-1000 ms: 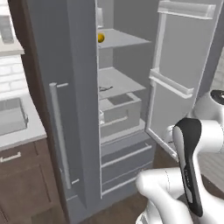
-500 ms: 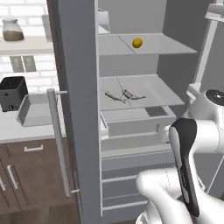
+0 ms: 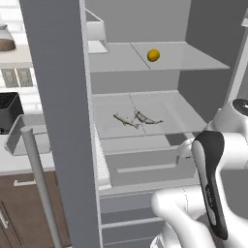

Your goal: Place one lemon and one fish in each tupperware on the nearby counter, to pack two identical lunches.

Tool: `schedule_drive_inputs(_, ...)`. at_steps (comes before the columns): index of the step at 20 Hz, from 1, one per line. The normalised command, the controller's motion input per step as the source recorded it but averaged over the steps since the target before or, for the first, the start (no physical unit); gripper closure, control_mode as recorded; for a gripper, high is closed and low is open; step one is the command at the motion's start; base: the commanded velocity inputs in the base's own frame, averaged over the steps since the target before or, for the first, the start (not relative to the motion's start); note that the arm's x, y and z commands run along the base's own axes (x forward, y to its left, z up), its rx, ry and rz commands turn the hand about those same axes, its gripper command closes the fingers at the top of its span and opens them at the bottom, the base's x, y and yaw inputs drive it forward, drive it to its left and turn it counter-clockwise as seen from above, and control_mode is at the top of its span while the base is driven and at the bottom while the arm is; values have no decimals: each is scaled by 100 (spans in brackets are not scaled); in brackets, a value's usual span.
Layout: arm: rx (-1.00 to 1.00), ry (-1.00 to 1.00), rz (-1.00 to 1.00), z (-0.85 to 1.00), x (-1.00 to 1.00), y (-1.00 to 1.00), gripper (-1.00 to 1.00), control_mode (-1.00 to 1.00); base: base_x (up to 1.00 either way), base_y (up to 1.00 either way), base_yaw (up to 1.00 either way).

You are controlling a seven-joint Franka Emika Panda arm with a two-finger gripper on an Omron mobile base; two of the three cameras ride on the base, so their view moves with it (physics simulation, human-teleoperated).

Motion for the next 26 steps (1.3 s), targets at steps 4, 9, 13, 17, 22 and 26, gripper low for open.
schedule_drive_inputs(4,0,0,0,0,0,0,-100,100,86,58,0)
schedule_drive_inputs(9,0,0,0,-19,57,2,-100,-100,23,6,0)
schedule_drive_inputs(13,0,-3,2,-17,100,7,-100,-100,0,0,0)
schedule_drive_inputs(17,2,0,1,-12,100,0,-100,-100,0,0,0)
schedule_drive_inputs(22,0,-2,2,0,100,1,-100,-100,0,0,0)
schedule_drive_inputs(26,-1,-7,7,0,92,0,-100,-100,0,0,0)
